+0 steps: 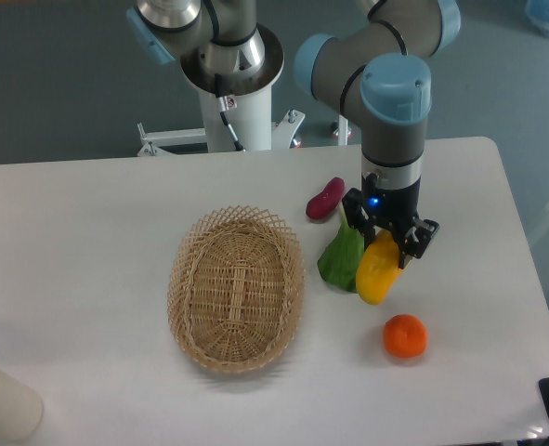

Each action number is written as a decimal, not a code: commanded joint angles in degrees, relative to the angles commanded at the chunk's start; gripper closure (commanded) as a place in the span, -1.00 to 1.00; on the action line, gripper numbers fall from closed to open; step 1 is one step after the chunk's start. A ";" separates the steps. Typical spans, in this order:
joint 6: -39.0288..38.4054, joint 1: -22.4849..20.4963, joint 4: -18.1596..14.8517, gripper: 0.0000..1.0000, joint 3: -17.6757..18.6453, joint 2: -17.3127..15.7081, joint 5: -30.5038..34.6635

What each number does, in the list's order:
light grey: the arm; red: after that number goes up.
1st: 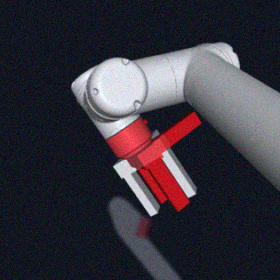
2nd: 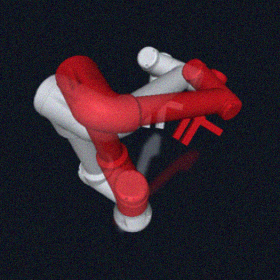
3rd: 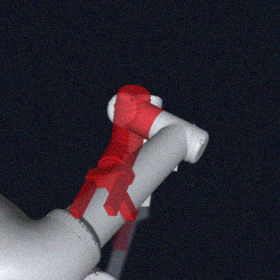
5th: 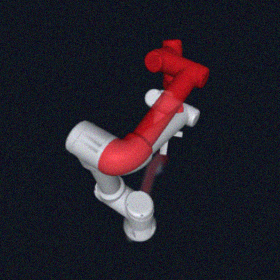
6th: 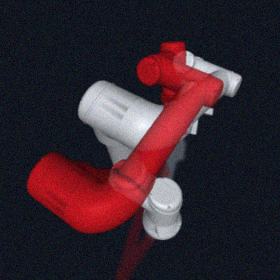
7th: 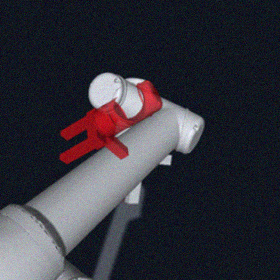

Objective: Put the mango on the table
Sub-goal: 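Close the gripper on the yellow mango beside the bok choy, then lift the held mango up and move it away from the bok choy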

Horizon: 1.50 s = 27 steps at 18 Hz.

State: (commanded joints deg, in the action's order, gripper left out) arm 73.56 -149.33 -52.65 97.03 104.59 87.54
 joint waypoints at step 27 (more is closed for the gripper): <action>35.76 -20.91 0.79 0.05 10.28 -0.35 -0.35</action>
State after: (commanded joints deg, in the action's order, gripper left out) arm 109.32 -170.24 -51.86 107.31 104.24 87.19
